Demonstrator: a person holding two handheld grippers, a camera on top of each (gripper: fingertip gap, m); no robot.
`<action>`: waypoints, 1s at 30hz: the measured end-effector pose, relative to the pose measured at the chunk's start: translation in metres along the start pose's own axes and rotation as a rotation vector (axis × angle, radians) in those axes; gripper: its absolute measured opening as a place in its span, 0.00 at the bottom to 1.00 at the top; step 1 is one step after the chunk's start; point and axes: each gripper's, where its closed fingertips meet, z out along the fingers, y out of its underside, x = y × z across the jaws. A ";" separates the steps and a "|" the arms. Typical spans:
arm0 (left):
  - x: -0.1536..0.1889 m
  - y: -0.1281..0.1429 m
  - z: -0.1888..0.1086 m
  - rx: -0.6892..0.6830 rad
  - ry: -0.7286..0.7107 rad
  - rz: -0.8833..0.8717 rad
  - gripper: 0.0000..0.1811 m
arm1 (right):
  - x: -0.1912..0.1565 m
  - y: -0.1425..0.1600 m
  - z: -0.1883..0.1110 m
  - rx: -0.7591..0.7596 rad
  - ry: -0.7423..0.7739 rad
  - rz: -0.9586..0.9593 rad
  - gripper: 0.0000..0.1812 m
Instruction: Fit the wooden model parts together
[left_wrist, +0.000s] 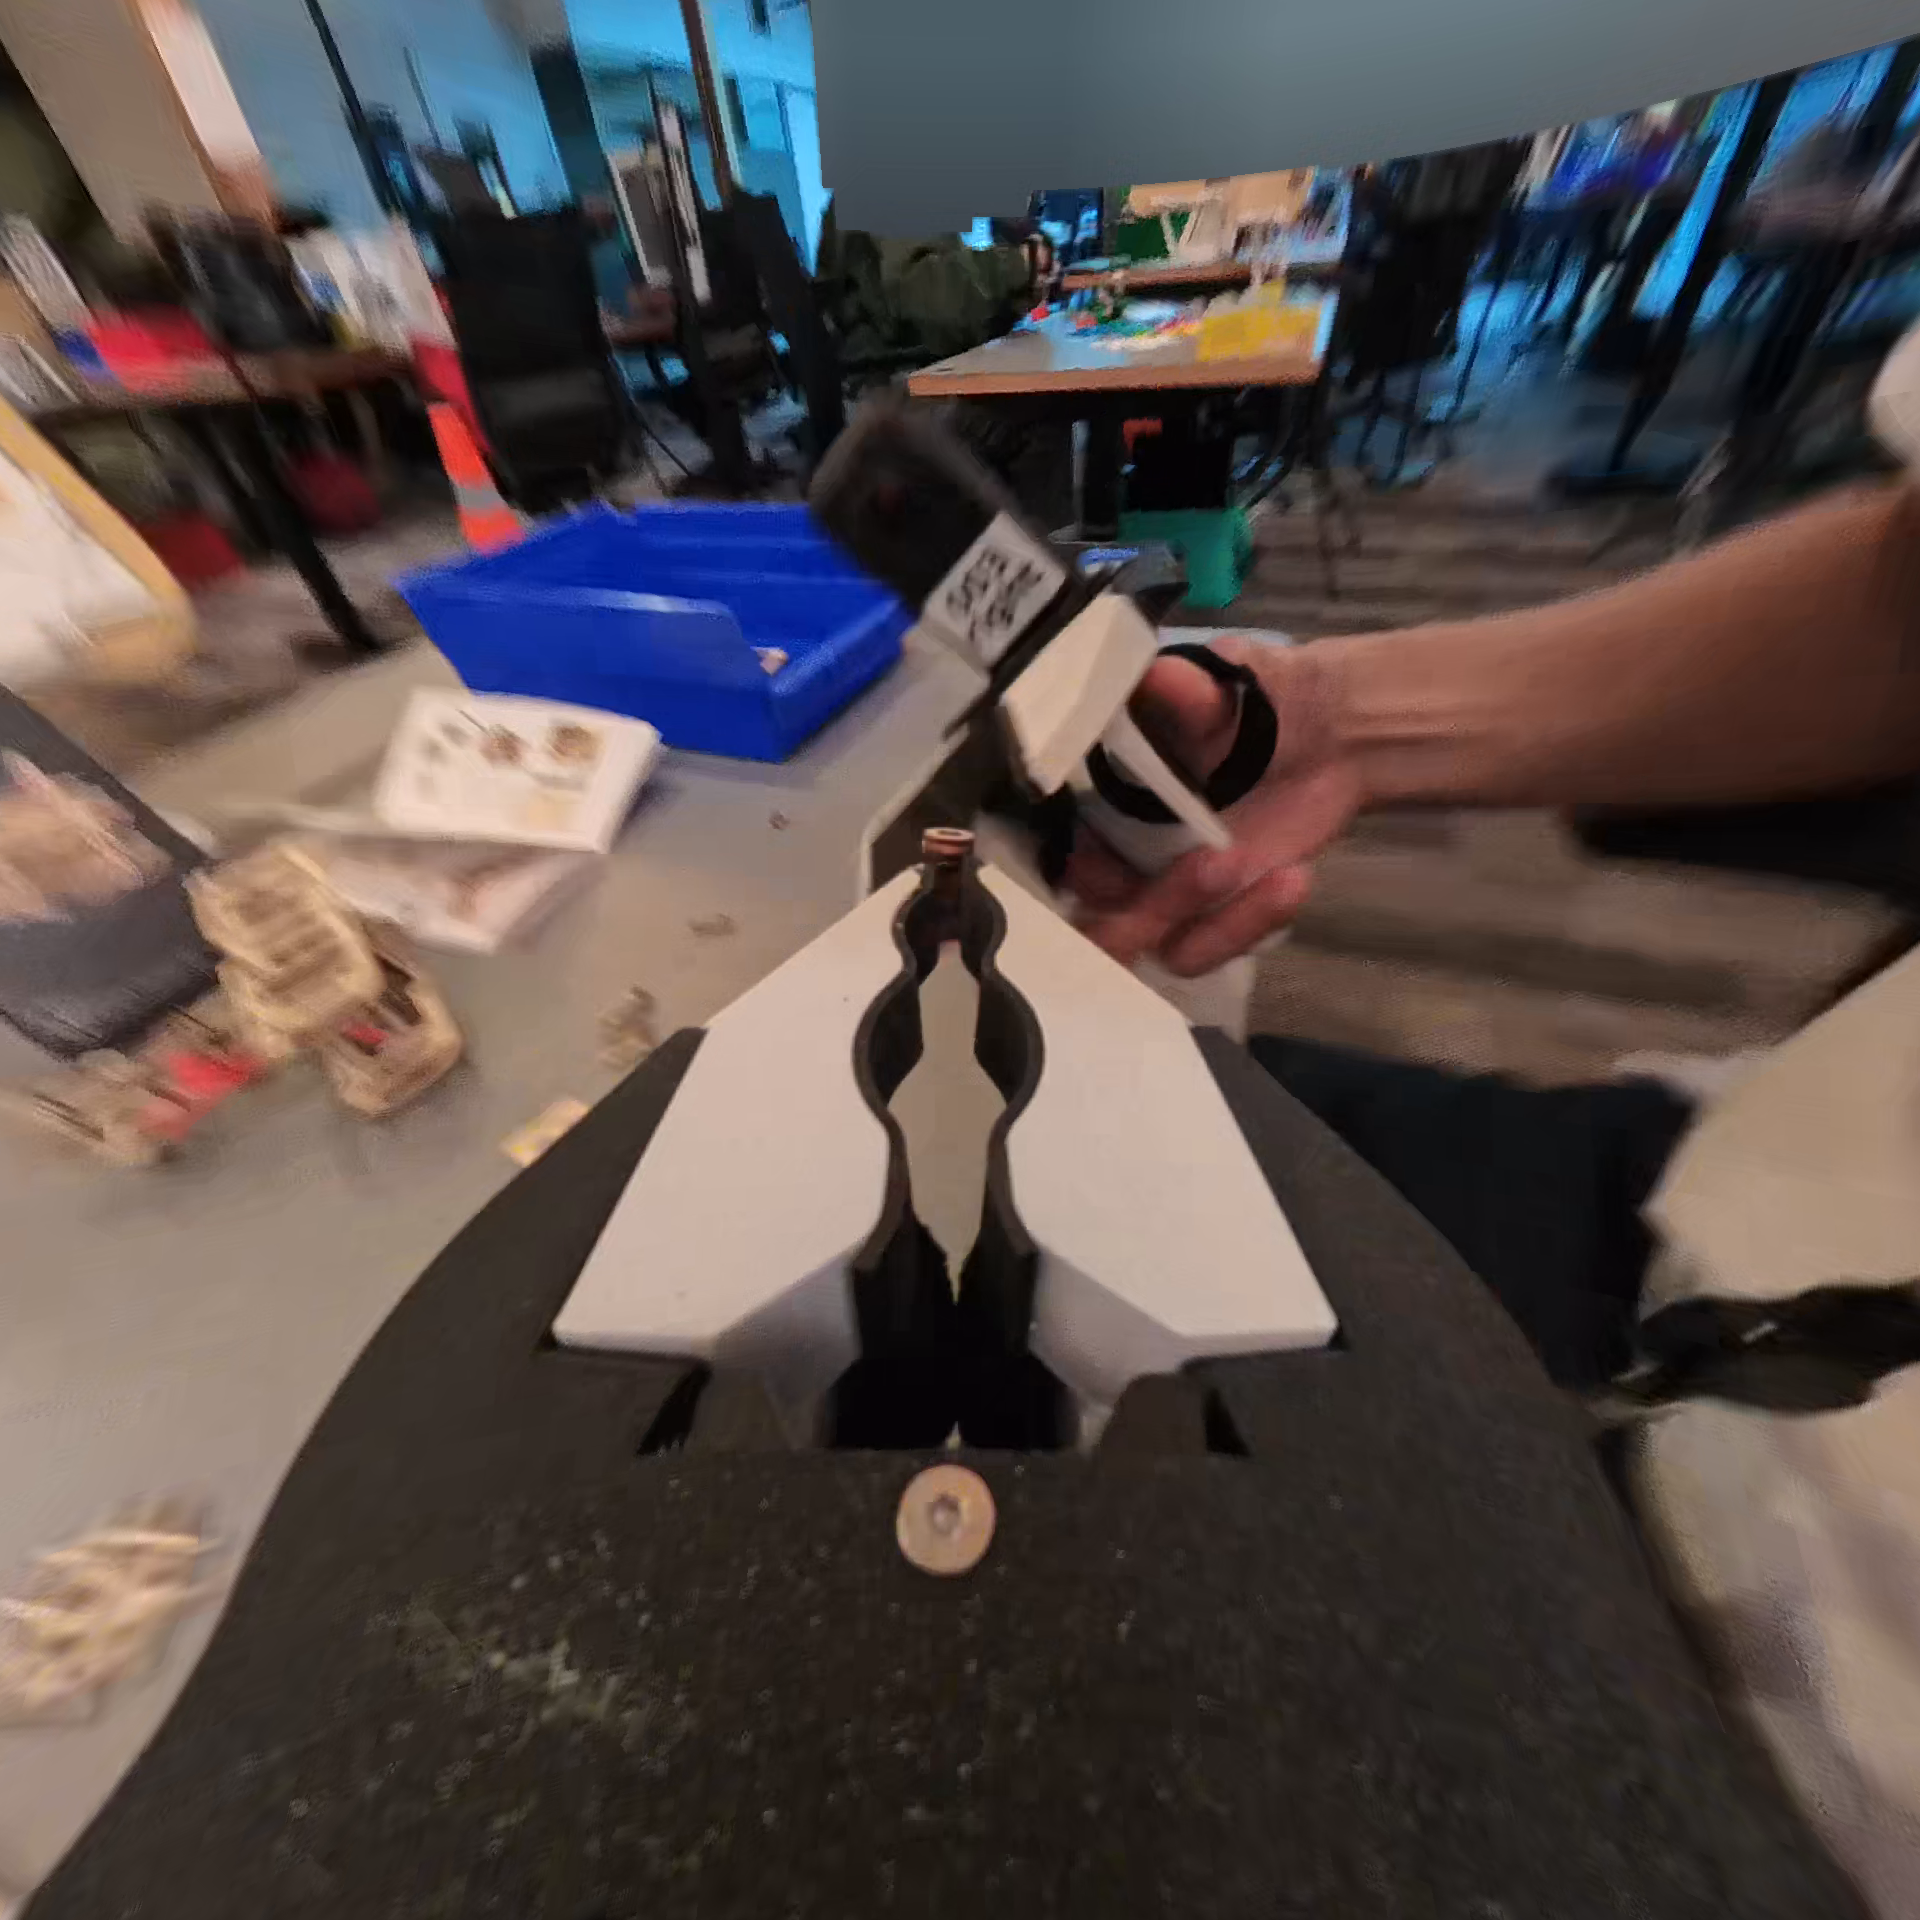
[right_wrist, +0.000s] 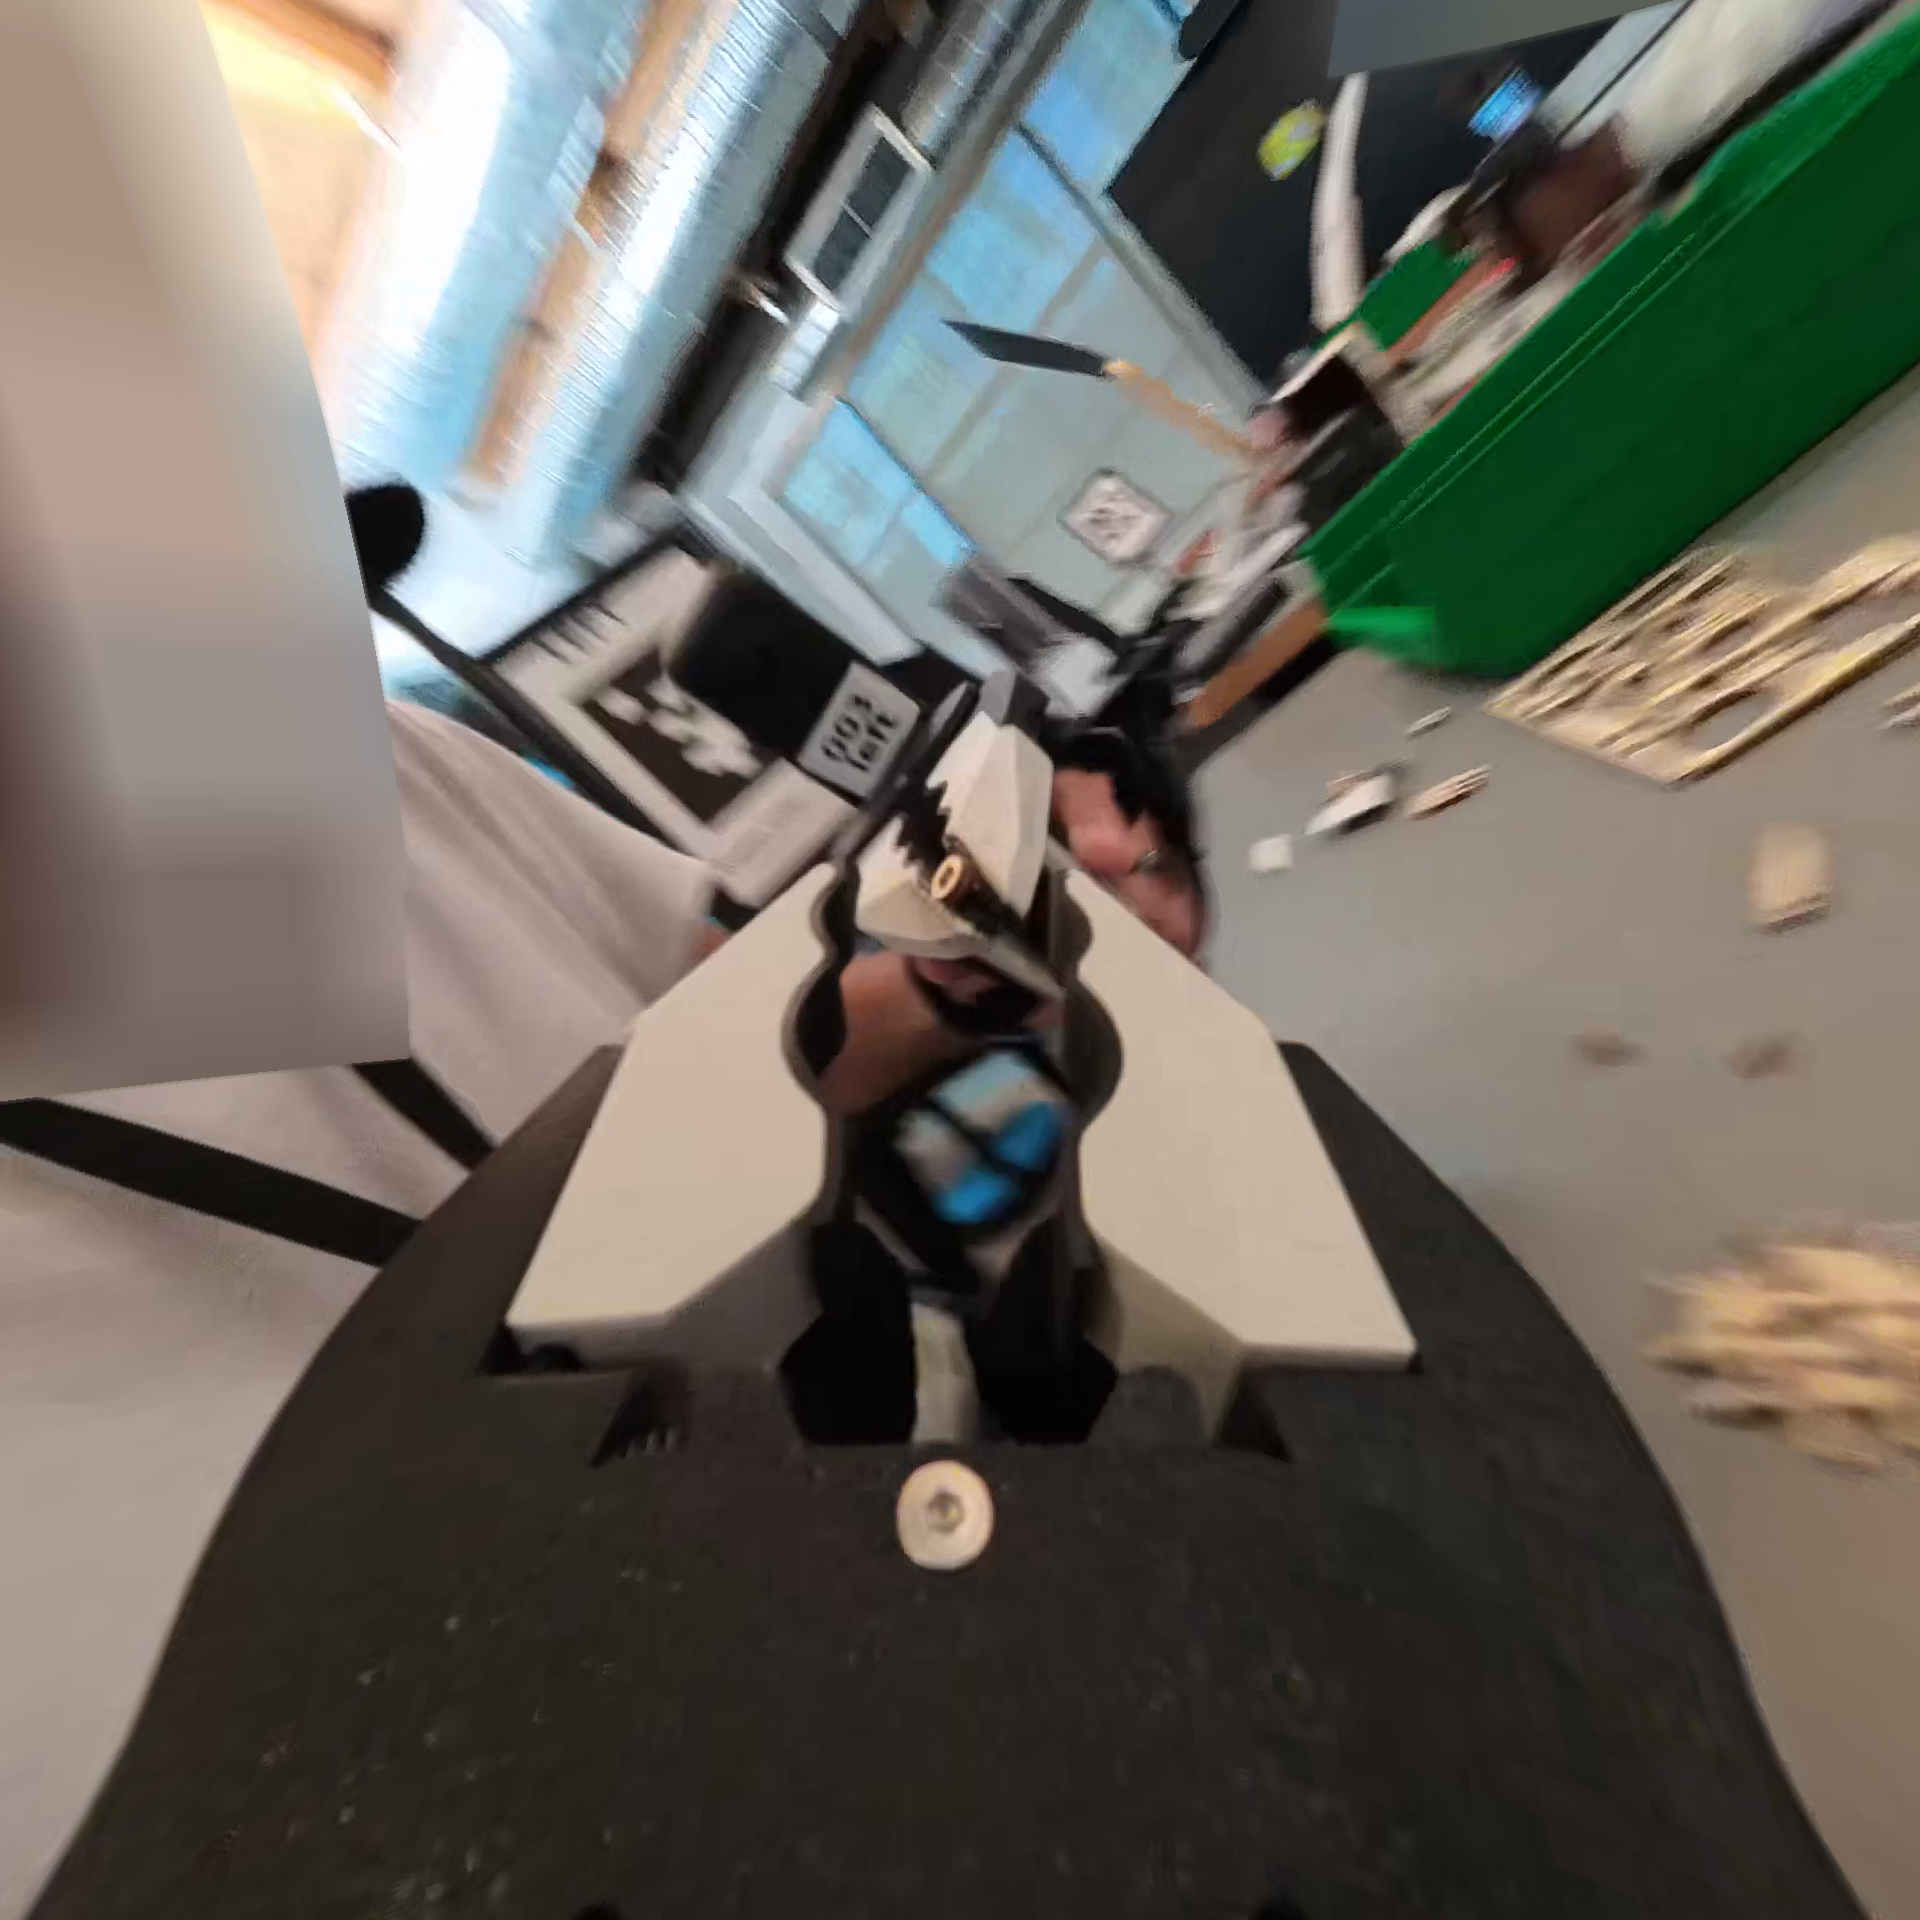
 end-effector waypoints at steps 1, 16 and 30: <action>-0.004 0.002 0.002 0.005 0.017 -0.141 0.00 | 0.004 -0.004 -0.007 -0.021 0.082 -0.166 0.22; 0.012 0.009 0.014 0.123 0.372 -1.145 0.00 | 0.034 0.013 -0.024 -0.649 0.795 -1.248 0.18; 0.014 0.006 0.016 0.148 0.360 -1.097 0.00 | 0.028 0.016 -0.023 -0.683 0.787 -1.206 0.10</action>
